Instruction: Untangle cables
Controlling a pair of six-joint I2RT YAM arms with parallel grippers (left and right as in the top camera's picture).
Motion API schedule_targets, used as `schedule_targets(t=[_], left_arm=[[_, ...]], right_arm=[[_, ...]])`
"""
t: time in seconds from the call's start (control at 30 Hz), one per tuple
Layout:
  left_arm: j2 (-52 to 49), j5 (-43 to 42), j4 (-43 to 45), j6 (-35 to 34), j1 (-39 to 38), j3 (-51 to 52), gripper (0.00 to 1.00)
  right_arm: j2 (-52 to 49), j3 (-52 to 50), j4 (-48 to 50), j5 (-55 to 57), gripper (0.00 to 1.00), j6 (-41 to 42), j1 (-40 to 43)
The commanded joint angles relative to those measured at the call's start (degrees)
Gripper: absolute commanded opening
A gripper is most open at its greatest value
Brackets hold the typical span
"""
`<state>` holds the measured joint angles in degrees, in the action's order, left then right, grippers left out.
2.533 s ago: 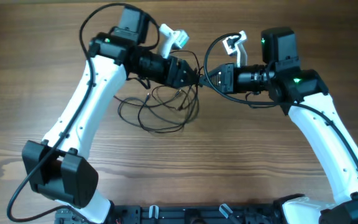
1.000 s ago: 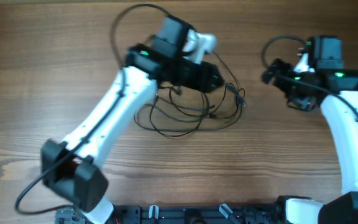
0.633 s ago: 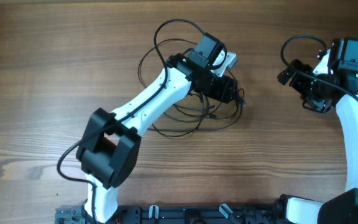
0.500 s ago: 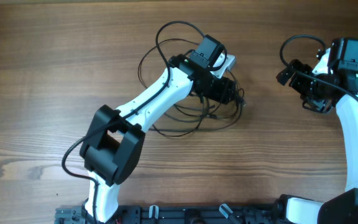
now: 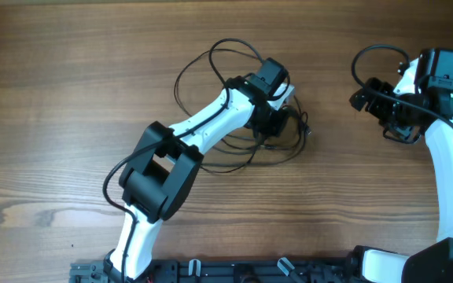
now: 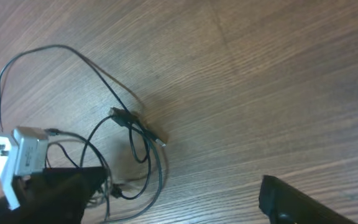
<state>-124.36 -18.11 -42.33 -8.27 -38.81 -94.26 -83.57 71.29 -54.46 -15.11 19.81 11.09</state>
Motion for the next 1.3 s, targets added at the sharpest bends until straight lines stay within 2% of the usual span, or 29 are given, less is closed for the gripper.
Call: schedule_targets(t=[0.0, 0.13, 0.23, 0.27, 0.33, 0.5, 0.6, 0.67, 0.9, 1.1, 1.27], left_arm=[[11.6, 1.5, -6.3, -0.5, 3.0, -6.1, 0.04], [25.7, 0.3, -14.5, 1.2, 6.5, -9.9, 0.04], [35.0, -1.4, -18.0, 2.8, 9.9, -10.0, 0.04], [38.4, -1.3, -19.3, 4.1, 11.8, -10.0, 0.04], [41.3, -1.3, -20.5, 4.7, 14.6, -10.0, 0.04], [41.8, -1.4, -24.7, 4.7, 18.7, -9.9, 0.04], [41.2, -1.4, -25.6, 4.7, 18.7, -9.9, 0.03], [41.1, -1.3, -25.6, 4.7, 18.8, -9.9, 0.04], [41.1, -1.3, -25.6, 4.6, 18.8, -9.9, 0.04], [41.1, -1.3, -25.6, 3.6, 18.8, -9.9, 0.04], [41.1, -1.3, -25.4, 3.3, 18.8, -9.9, 0.04]], right_arm=[[-0.2, 0.1, 0.3, -8.5, 0.81, -7.0, -0.3], [0.0, 0.1, 0.4, -23.5, 0.82, -16.2, -1.1], [0.3, 0.1, 1.0, -27.9, 0.82, -16.2, -4.0], [0.6, 0.1, 2.5, -32.9, 0.82, -16.1, -7.0], [1.0, 0.1, 6.1, -35.1, 0.82, -12.5, -11.1], [2.5, 0.1, 19.6, -35.1, 0.81, 0.9, -21.7], [2.4, 0.1, 29.3, -31.4, 0.75, 12.1, -28.8], [2.4, 0.1, 32.9, -28.9, 0.73, 15.8, -32.6], [1.9, 0.1, 29.8, -16.8, 0.71, 17.7, -39.9], [-2.7, 0.1, 33.6, -17.6, 0.71, 15.1, -40.9], [-7.4, 0.1, 39.1, -18.5, 0.64, 17.0, -40.9]])
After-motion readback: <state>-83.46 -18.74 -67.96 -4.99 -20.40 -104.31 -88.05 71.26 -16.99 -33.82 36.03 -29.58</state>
